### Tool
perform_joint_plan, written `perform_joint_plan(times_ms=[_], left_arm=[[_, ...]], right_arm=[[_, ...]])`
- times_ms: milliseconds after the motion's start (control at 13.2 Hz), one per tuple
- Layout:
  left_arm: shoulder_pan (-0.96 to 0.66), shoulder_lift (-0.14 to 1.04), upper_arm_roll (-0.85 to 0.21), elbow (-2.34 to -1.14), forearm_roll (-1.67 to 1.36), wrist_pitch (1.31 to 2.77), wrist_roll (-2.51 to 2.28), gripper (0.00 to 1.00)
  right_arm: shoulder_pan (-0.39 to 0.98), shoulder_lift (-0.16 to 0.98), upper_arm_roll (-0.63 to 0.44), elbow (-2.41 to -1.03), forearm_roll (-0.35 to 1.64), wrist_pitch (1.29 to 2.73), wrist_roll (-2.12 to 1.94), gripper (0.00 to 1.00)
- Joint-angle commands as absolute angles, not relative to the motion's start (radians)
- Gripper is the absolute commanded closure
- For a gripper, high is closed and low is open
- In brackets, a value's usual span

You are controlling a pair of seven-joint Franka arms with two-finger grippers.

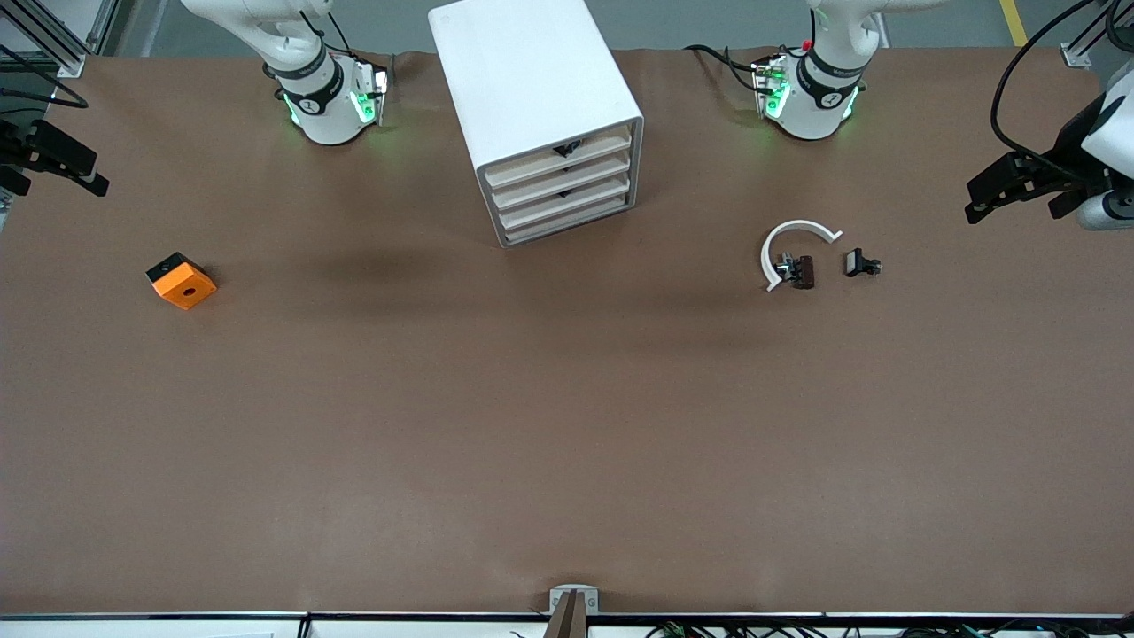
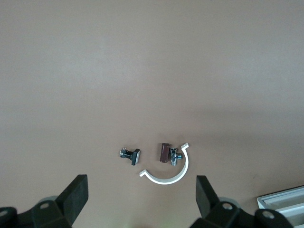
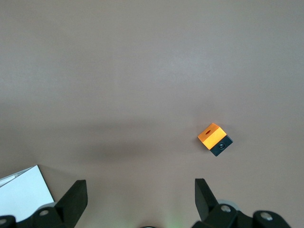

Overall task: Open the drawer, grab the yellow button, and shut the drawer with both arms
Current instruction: 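Move the left gripper toward the handle of the white cabinet's drawer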

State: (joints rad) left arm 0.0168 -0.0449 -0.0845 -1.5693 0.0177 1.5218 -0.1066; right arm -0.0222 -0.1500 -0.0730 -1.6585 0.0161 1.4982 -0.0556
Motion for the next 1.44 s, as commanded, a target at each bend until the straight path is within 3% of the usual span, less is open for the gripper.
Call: perform_joint_plan(times_ms=[0,831,1360], left_arm=[[0.014,-0.028,-0.087,-1.545,0.037,1.517,-0.101,0.00],[0.018,0.084,-0.078,-1.545,0.038,1.519,-0.089,0.00],[-0.053,0.262,-0.091,-1.436,0.029,1.520,-0.556,0.00]], right_arm=[[-0.035,-0.160,-0.067,-1.661,0.028,1.502,-0.072,0.00],[-0.035,-0.153,-0.067,-1.632,0.025,1.491,-0.072,0.00],[-0.034,-0.030,-0.067,-1.620,0.017,1.479,-0.067,0.00]])
